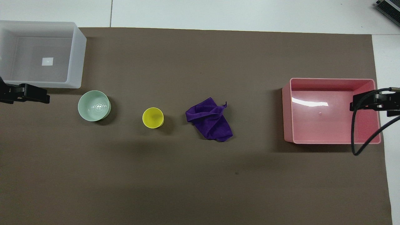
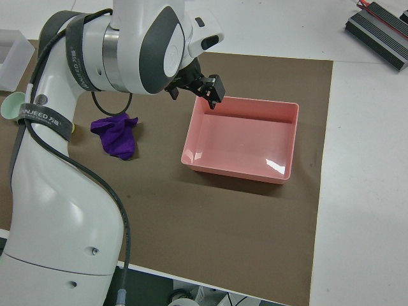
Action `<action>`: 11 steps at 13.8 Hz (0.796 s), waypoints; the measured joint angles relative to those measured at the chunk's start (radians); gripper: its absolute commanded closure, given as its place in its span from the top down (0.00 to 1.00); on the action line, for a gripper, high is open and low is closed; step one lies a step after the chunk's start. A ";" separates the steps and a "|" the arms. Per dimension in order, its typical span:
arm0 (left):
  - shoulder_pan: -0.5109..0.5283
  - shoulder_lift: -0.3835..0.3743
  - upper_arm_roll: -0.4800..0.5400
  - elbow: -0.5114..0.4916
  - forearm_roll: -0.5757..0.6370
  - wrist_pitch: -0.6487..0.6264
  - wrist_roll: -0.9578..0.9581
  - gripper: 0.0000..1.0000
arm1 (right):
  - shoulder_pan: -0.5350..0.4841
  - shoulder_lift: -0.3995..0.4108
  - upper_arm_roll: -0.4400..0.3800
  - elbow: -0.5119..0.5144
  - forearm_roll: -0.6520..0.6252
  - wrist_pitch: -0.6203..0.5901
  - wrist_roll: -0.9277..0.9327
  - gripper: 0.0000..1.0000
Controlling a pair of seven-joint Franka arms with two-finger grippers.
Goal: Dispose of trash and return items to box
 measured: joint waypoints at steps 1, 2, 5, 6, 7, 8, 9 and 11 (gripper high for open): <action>0.000 0.000 0.000 0.000 0.000 0.000 0.000 1.00 | 0.001 0.000 0.000 0.000 0.000 0.000 0.000 1.00; 0.000 0.000 0.000 0.000 0.000 0.000 0.000 1.00 | 0.002 0.000 0.000 0.000 0.000 0.000 0.000 1.00; 0.003 0.000 0.000 0.000 0.000 0.000 0.000 1.00 | 0.004 0.000 0.000 0.000 0.000 0.009 0.000 1.00; 0.003 0.000 0.000 0.000 0.000 0.000 0.000 1.00 | 0.004 0.000 0.000 0.000 0.000 0.009 0.000 1.00; 0.003 0.000 0.000 0.000 0.000 0.000 0.000 1.00 | 0.004 0.000 0.000 0.000 0.000 0.009 0.000 1.00; 0.003 0.000 0.000 -0.001 0.000 -0.001 0.000 1.00 | 0.004 0.000 0.000 0.000 0.000 0.009 0.000 1.00; 0.003 0.000 0.000 -0.001 0.000 -0.001 0.000 1.00 | 0.004 0.000 0.000 0.000 0.000 0.009 0.000 1.00; 0.004 0.000 0.000 -0.002 0.000 0.000 0.000 1.00 | 0.004 0.000 0.000 0.000 0.000 0.009 0.000 1.00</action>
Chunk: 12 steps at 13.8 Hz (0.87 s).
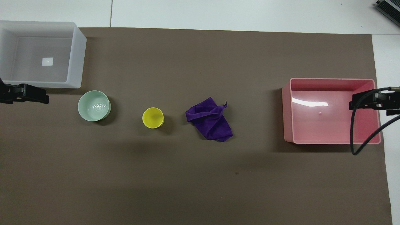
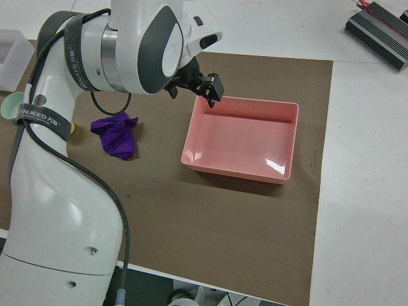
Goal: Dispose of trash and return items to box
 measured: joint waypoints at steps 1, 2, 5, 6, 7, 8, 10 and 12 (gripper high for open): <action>0.000 0.000 0.000 0.000 0.000 0.001 0.000 1.00 | 0.000 0.000 0.000 0.000 0.000 0.000 0.000 1.00; 0.002 0.000 0.000 0.000 0.000 0.005 0.000 1.00 | 0.000 0.000 0.000 0.000 0.000 0.000 0.000 1.00; 0.013 0.000 0.001 -0.005 0.000 0.022 0.000 1.00 | 0.000 0.000 0.000 -0.002 0.000 0.000 0.000 1.00; 0.014 0.000 0.001 -0.010 0.000 0.031 0.000 1.00 | 0.000 0.000 0.000 -0.002 0.000 0.000 0.000 1.00; 0.014 0.000 0.001 -0.014 0.000 0.041 0.000 1.00 | 0.000 0.000 0.000 -0.002 0.000 0.000 0.000 1.00; 0.015 0.000 0.001 -0.022 0.000 0.055 -0.001 1.00 | 0.000 0.000 0.000 -0.003 0.000 0.000 0.000 1.00; 0.022 0.000 0.001 -0.053 0.000 0.095 -0.001 1.00 | 0.000 0.000 0.000 -0.004 0.000 0.000 0.000 1.00; 0.028 0.000 0.001 -0.101 0.000 0.153 -0.001 1.00 | 0.000 0.000 0.000 -0.006 0.000 0.000 0.000 1.00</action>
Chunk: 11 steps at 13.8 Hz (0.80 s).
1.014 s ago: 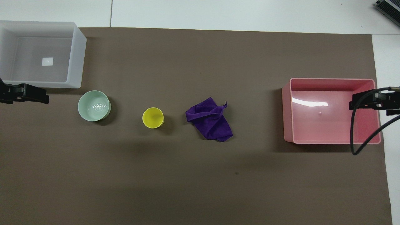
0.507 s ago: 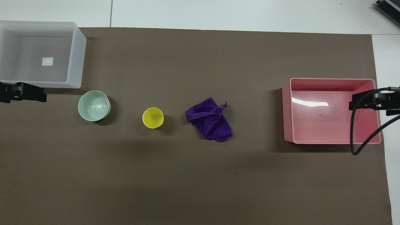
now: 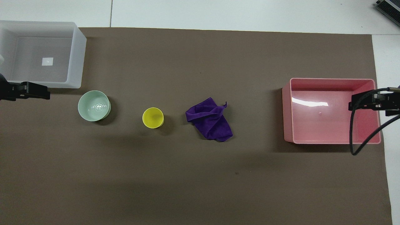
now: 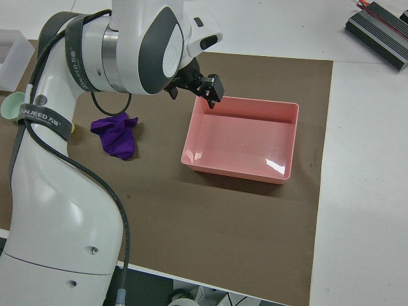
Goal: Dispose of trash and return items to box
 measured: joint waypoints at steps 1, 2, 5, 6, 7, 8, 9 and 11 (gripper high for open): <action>0.001 0.000 0.000 -0.030 0.000 0.037 0.000 1.00 | 0.000 0.000 0.000 -0.001 0.000 0.000 0.000 1.00; 0.001 0.001 0.000 -0.059 0.000 0.072 0.000 1.00 | 0.000 -0.001 0.000 -0.002 0.000 0.000 0.000 1.00; 0.009 0.008 0.000 -0.136 0.000 0.169 0.000 1.00 | 0.000 -0.003 0.000 -0.004 0.000 0.000 0.000 1.00; 0.012 0.014 0.000 -0.163 0.000 0.208 0.000 1.00 | 0.000 -0.004 0.000 -0.005 0.000 0.000 0.000 1.00; 0.014 0.022 0.000 -0.185 0.000 0.242 -0.001 1.00 | 0.000 -0.004 0.000 -0.005 0.000 0.000 0.000 1.00; 0.015 0.031 0.000 -0.204 0.000 0.274 -0.006 1.00 | 0.000 -0.005 0.000 -0.006 0.000 0.000 0.000 1.00; 0.016 0.043 0.000 -0.219 0.000 0.303 -0.015 1.00 | 0.000 -0.005 0.000 -0.007 0.000 0.000 0.000 1.00; 0.017 0.072 0.000 -0.237 0.000 0.344 -0.026 1.00 | 0.000 -0.006 0.000 -0.009 0.000 0.000 0.000 1.00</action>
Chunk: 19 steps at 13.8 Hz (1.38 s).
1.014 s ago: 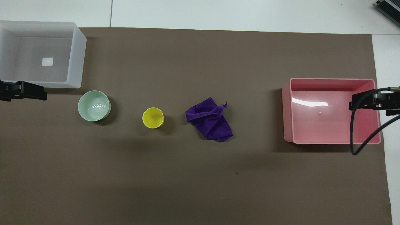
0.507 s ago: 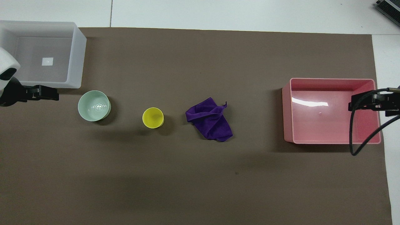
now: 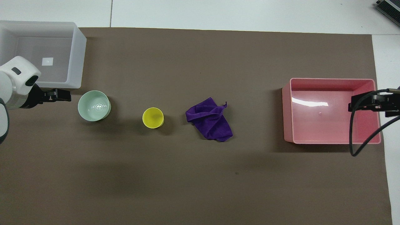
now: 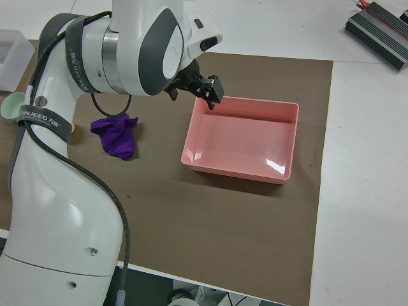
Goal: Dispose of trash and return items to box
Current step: 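Reach the left gripper to the pale green bowl and grasp its rim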
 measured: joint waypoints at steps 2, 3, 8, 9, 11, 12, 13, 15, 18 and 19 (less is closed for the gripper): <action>0.000 0.025 -0.001 -0.020 0.000 0.051 -0.007 1.00 | 0.000 -0.001 0.000 -0.002 0.000 0.000 0.000 1.00; 0.000 0.033 -0.001 -0.038 0.000 0.081 -0.011 1.00 | 0.000 -0.001 0.000 -0.003 0.000 0.000 0.000 1.00; -0.001 0.038 -0.010 -0.126 0.000 0.172 -0.027 1.00 | 0.000 -0.001 0.000 -0.012 0.000 0.015 0.000 1.00; -0.001 0.039 -0.012 -0.136 0.000 0.183 -0.031 1.00 | 0.000 -0.001 0.000 -0.016 0.000 0.025 0.000 1.00; -0.005 0.047 -0.013 -0.152 0.000 0.198 -0.042 1.00 | 0.000 -0.001 -0.001 -0.025 0.000 0.043 0.000 1.00; -0.010 0.056 -0.013 -0.157 0.000 0.210 -0.044 1.00 | 0.000 -0.001 -0.001 -0.030 0.000 0.047 0.000 1.00; -0.013 0.066 -0.015 -0.160 0.000 0.222 -0.047 1.00 | 0.000 -0.002 -0.001 -0.035 0.000 0.048 0.000 1.00; -0.016 0.082 -0.016 -0.169 0.000 0.242 -0.049 1.00 | 0.000 -0.004 -0.001 -0.041 0.000 0.048 0.000 1.00; -0.023 0.102 -0.016 -0.189 0.000 0.275 -0.050 0.40 | 0.000 -0.006 -0.001 -0.043 0.000 0.049 0.000 1.00; -0.023 0.106 -0.016 -0.194 0.000 0.278 -0.050 0.04 | 0.000 -0.006 -0.001 -0.043 0.000 0.049 0.000 1.00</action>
